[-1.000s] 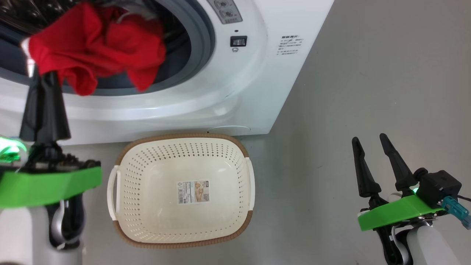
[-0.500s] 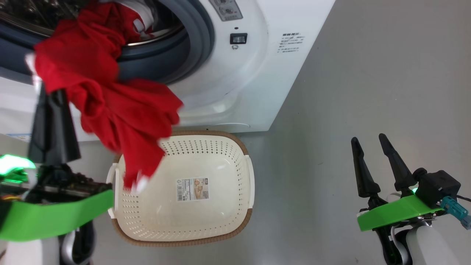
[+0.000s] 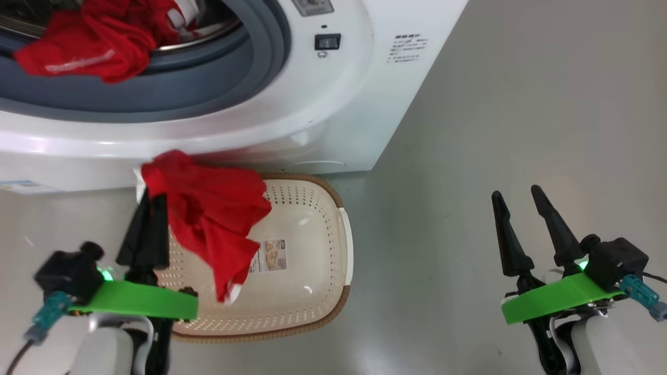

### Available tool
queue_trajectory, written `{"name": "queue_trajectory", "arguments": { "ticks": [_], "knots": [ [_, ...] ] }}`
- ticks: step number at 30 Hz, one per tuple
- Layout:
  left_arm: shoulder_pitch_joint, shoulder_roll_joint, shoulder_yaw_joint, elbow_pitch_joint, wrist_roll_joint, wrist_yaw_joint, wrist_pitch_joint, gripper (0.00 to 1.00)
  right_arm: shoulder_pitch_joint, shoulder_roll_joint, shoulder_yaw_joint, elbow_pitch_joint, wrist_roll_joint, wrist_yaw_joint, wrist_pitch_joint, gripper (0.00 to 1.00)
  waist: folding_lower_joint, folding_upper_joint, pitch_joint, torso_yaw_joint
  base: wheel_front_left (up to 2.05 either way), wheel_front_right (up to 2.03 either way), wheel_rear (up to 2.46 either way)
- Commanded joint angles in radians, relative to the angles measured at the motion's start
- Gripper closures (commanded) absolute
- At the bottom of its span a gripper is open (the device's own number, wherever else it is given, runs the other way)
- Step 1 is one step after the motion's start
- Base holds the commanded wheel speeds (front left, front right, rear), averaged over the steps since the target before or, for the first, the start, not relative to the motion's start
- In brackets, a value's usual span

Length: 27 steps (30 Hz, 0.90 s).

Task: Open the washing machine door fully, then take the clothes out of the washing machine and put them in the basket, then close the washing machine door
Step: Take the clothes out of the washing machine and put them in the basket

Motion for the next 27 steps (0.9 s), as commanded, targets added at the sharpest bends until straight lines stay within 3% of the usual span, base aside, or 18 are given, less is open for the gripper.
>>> {"name": "queue_trajectory", "arguments": {
  "ticks": [1, 15, 27],
  "knots": [
    [0.006, 0.027, 0.022, 0.008, -0.003, -0.006, -0.005, 1.0, -0.017, -0.003, 0.025, -0.027, 0.007, 0.006, -0.006, 0.0, 0.0, -0.0001, 0.019, -0.007, 0.0, 0.0, 0.0],
    [-0.17, 0.097, -0.103, 0.419, -0.011, -0.006, -0.005, 1.0, -0.063, -0.003, 0.041, -0.046, 0.017, 0.006, -0.006, 0.0, 0.0, -0.0001, 0.143, -0.027, 0.0, 0.0, 0.0],
    [-0.295, 0.134, -0.243, 0.631, -0.059, -0.006, -0.005, 1.0, -0.086, -0.003, 0.052, -0.064, 0.027, 0.006, -0.006, 0.0, 0.0, -0.0001, 0.231, -0.04, 0.0, 0.0, 0.0]
  ]
}}
